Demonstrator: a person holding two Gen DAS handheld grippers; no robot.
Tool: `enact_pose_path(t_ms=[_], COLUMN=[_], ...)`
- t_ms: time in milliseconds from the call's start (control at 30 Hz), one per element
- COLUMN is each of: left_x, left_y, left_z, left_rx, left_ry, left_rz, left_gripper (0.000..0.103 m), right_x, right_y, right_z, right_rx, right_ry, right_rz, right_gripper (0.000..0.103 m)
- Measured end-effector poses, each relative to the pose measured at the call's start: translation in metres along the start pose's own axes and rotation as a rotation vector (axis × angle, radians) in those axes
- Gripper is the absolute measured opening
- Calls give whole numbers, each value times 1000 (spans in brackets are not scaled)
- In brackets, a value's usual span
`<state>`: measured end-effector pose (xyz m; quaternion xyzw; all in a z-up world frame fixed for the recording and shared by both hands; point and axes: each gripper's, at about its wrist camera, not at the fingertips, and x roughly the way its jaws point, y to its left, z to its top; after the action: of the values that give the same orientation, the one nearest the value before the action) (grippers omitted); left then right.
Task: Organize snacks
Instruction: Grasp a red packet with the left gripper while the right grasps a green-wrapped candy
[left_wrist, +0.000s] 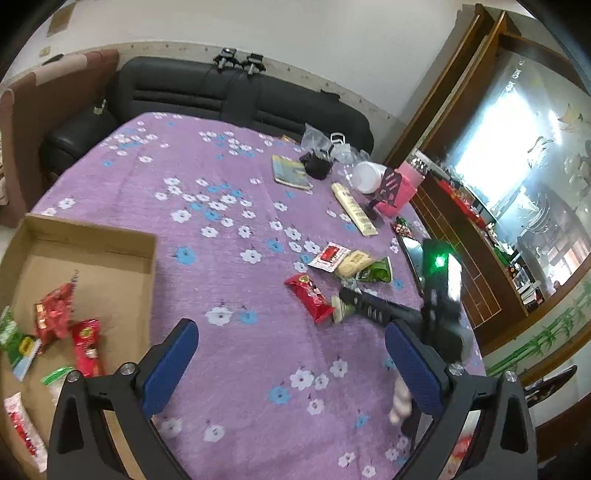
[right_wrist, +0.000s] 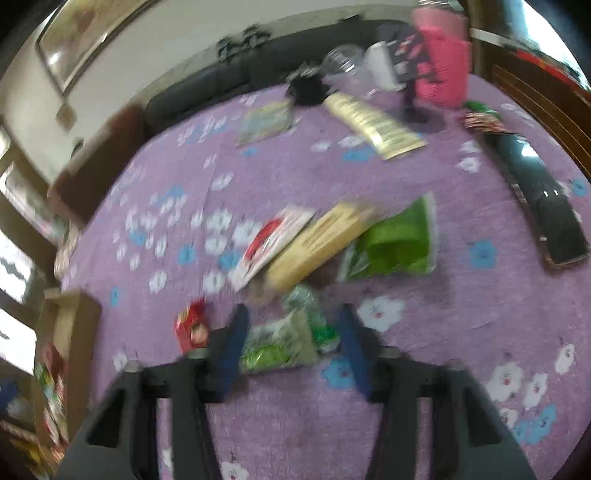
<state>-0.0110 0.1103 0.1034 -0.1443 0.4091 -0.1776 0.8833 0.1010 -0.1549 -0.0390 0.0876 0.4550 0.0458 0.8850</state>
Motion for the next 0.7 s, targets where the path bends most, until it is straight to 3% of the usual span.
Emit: enact_pose_path(t_ms=[133,233,300,400,533,600,667,700], left_x=[35,68,88,121,159,167,171,170], left_y=[-7,-15,-22,-32,-43,-51,-60,-60], left_z=[7,9,10,10,9,10,9,9], left_rx=[5,12,34,68,98,143,206,203], left_ry=[60,120,149,183,230,223,225,236], left_rz=[11,10,35,71,107,144,205,192], left_gripper=[98,88,79,77,72,53,22,19], right_x=[-17,-34,-40,-45,-60,-59,-57,-56], right_y=[-5,-17,-32,-58,-77,-76,-72,-70], right_z=[-25,-38,-41,-37,-31,-31,-34,-35], right_rx=[-44,-55,-19,81,146,138,133,127], right_ry=[53,43,12,-15,-60,-42,-2,12], right_rz=[33,17,42,122,175,182,186,180], right_gripper=[26,26,27,42,43,43,43,43])
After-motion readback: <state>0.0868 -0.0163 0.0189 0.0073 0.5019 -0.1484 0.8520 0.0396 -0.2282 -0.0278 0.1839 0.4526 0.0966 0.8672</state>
